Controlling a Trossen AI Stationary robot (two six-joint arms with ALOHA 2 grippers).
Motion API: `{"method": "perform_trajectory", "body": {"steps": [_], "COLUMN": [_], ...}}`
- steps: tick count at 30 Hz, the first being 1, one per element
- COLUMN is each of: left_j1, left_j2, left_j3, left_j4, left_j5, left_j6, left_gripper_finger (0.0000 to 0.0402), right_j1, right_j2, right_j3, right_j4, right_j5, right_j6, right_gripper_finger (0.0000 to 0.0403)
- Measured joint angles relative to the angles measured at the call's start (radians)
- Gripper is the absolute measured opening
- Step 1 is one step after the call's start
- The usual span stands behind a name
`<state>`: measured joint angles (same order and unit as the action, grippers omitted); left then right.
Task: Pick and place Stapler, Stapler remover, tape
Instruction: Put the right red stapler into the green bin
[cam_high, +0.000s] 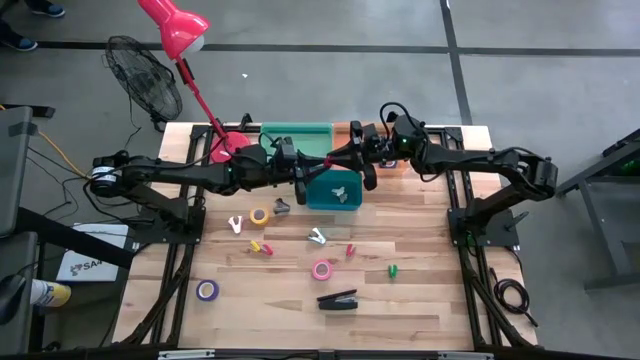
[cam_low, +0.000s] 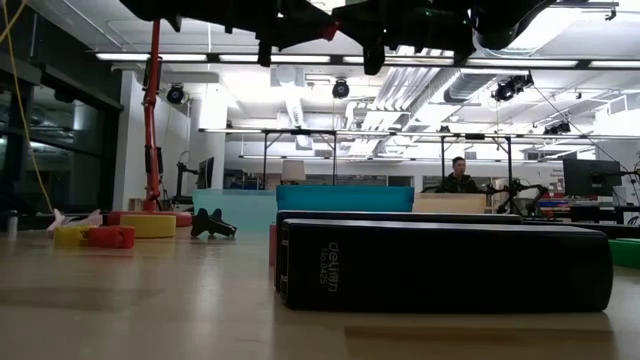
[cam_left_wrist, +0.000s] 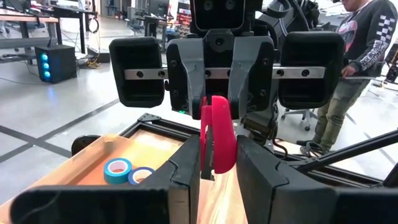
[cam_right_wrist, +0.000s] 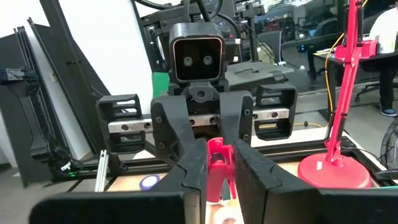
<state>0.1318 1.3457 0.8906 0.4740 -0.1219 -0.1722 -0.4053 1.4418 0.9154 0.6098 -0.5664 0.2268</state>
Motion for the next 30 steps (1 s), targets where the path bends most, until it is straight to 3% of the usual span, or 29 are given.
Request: {"method": "perform_trajectory", "body": {"steps": [3, 12, 21, 30], "left_j1": [0.0, 0.0, 0.021, 0.217], "left_j2": [0.0, 0.0, 0.0, 0.0], "left_j3": [0.0, 0.0, 0.0, 0.0], "left_j4": [0.0, -0.02, -0.167, -0.41], "left_j5": [-0.001, -0.029, -0.181, -0.066], "left_j6": [-0.002, -0.015, -0.114, -0.396], "left_gripper_finger": [0.0072, 0.0072, 0.007, 0.007], "right_j1": [0.001, 0.0, -0.031, -0.092], "right_j2": [0.0, -0.001, -0.001, -0.002], "right_j3": [0.0, 0.0, 0.0, 0.0], "right_j4": [0.0, 0.002, 0.002, -0.014], "right_j5": [0.017, 0.04, 0.042, 0.036], "right_j6": [0.0, -0.004, 0.074, 0.132], "right_gripper_finger": [0.0051, 0.0135, 0.0162, 0.0161]}}
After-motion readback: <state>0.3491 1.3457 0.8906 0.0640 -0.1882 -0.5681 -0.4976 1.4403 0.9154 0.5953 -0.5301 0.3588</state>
